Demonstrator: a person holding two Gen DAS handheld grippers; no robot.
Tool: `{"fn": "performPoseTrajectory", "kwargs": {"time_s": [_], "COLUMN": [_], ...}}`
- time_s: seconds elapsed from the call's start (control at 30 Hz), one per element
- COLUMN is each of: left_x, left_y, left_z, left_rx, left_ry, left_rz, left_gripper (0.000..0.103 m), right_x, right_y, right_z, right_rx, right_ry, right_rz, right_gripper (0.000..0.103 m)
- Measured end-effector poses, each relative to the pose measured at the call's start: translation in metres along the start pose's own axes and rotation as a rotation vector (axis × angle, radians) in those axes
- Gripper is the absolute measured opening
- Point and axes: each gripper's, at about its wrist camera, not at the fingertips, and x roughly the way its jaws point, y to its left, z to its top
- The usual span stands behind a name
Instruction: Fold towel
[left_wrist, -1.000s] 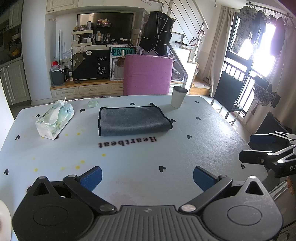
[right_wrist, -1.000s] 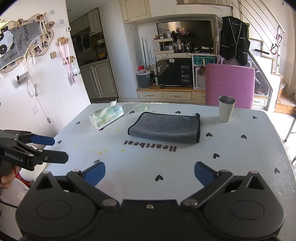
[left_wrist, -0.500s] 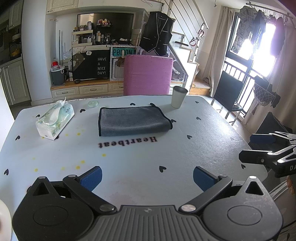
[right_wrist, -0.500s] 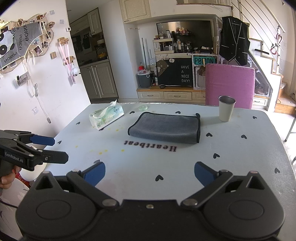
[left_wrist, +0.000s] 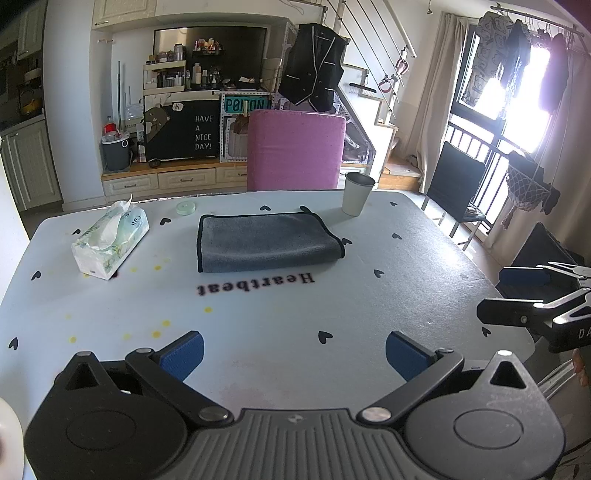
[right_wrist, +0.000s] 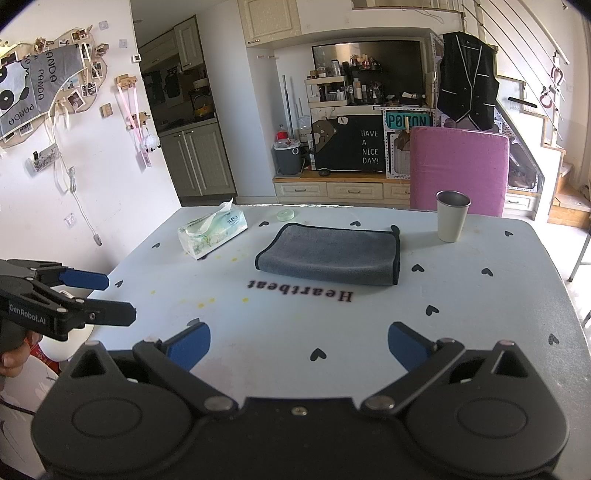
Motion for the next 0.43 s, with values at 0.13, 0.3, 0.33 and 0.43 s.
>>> {"fn": "performPoseTrajectory", "kwargs": {"time_s": [0.13,0.3,0.33,0.43], "left_x": [0.001,0.0004,0.0004,-0.0009], "left_y": [0.0011,0.0062,0.0072,0.0077], "left_z": [0.0004,0.0028,0.0031,0.0032], "left_rx": [-0.003,-0.011,-0.011,-0.012], "left_ry": [0.001,0.002,0.002,0.001], "left_rz": [0.005,0.011,0.012,0.014], "left_gripper": [0.103,0.103,0.103,0.103], "right_x": [-0.0001,-0.0002,-0.0001,-0.0001], "right_y": [-0.0003,-0.0004,-0.0006,-0.0006], "right_z": [0.0,0.0,0.0,-0.0001], "right_rx": [0.001,0.0,0.0,0.001], "right_ry": [-0.001,-0.001,-0.001,-0.001], "right_rz": [0.0,0.001,0.0,0.0], "right_gripper": [0.102,0.102,0.102,0.102]}}
